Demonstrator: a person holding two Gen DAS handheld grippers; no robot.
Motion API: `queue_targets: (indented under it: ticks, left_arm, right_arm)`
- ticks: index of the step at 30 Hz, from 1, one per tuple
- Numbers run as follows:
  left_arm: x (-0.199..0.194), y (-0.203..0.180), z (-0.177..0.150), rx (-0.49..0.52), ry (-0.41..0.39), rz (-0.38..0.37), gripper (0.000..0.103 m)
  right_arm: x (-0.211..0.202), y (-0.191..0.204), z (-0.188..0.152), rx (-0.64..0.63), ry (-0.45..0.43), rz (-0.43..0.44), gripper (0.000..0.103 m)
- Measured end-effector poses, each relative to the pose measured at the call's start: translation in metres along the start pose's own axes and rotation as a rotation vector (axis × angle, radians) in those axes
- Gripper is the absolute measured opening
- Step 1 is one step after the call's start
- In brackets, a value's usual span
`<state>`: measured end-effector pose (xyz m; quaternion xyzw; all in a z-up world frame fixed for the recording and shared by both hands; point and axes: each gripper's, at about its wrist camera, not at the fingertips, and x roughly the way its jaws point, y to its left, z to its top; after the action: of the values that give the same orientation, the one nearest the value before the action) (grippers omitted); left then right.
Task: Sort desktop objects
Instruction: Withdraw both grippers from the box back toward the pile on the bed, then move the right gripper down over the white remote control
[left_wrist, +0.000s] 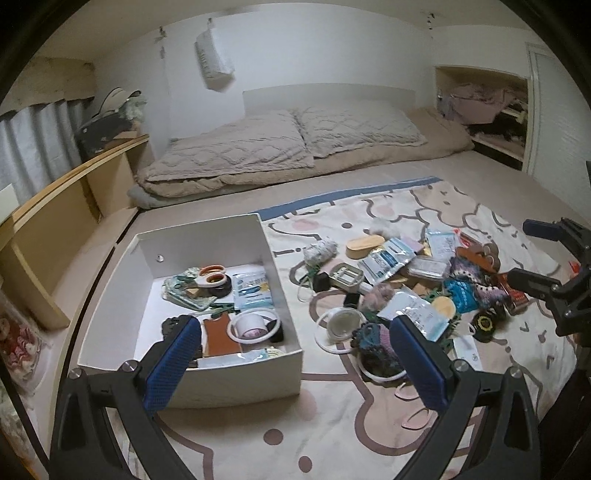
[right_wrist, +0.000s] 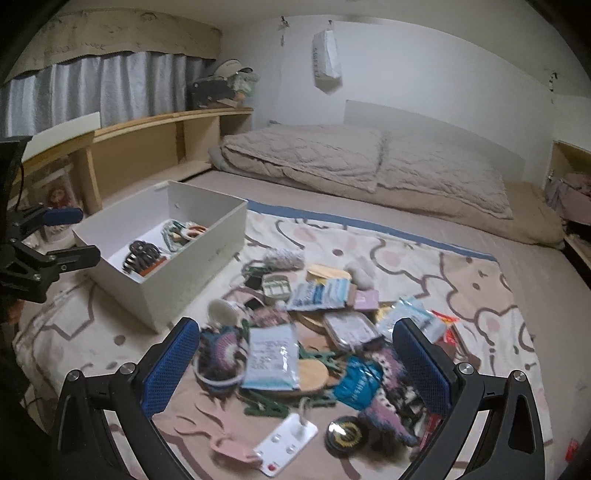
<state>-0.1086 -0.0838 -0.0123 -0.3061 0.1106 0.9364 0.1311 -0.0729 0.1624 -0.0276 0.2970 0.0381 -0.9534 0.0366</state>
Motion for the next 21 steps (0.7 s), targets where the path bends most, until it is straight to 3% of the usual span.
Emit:
queue_targets:
  ticks: [8, 14, 21]
  left_arm:
    - [0.012, -0.024, -0.011, 0.048, 0.018, -0.015, 0.103]
    - [0.02, -0.038, -0.019, 0.094, 0.047, -0.042, 0.103]
    - [0.02, -0.047, -0.021, 0.13, 0.041, -0.051, 0.103]
  right_arm:
    - [0.0, -0.013, -0.035, -0.006, 0.041, -0.066, 0.103]
    - [0.015, -0.028, -0.067, 0.076, 0.126, -0.051, 0.103]
    - [0.034, -0.028, -0.099, 0.062, 0.189, -0.099, 0.103]
